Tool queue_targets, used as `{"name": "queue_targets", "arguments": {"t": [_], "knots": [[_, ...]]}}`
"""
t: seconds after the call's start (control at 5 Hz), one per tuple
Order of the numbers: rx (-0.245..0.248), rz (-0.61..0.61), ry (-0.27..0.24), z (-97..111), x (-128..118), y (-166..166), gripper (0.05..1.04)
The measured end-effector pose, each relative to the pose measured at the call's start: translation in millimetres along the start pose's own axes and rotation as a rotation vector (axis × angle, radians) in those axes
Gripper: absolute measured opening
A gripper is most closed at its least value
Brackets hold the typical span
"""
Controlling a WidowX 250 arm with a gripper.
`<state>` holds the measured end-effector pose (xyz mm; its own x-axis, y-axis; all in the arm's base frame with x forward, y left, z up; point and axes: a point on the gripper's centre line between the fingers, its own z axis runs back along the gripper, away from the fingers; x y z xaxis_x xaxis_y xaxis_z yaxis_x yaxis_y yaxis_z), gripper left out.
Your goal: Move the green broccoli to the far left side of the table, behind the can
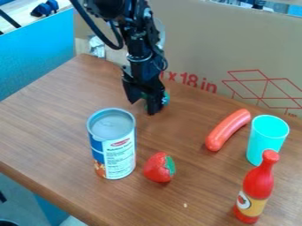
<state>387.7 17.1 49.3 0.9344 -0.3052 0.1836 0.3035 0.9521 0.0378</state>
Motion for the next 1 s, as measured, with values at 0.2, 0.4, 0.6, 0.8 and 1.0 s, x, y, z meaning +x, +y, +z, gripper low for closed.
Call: {"name": "queue_targets", "arguments": {"t": [0.2, 0.4, 0.6, 0.8, 1.0], "knots": [[0.0, 0.01, -0.003, -3.4, 1.2, 0.4, 1.001], [-0.018, 0.032, -0.014, -8.2, 3.1, -2.8, 0.961], [-0.01, 0.043, -0.022, -14.0, 5.6, -4.4, 0.654], [0.007, 0.086, -0.07, -15.1, 12.7, -3.7, 0.397], [0.016, 0.105, -0.081, -15.3, 14.2, -2.2, 0.328]]}}
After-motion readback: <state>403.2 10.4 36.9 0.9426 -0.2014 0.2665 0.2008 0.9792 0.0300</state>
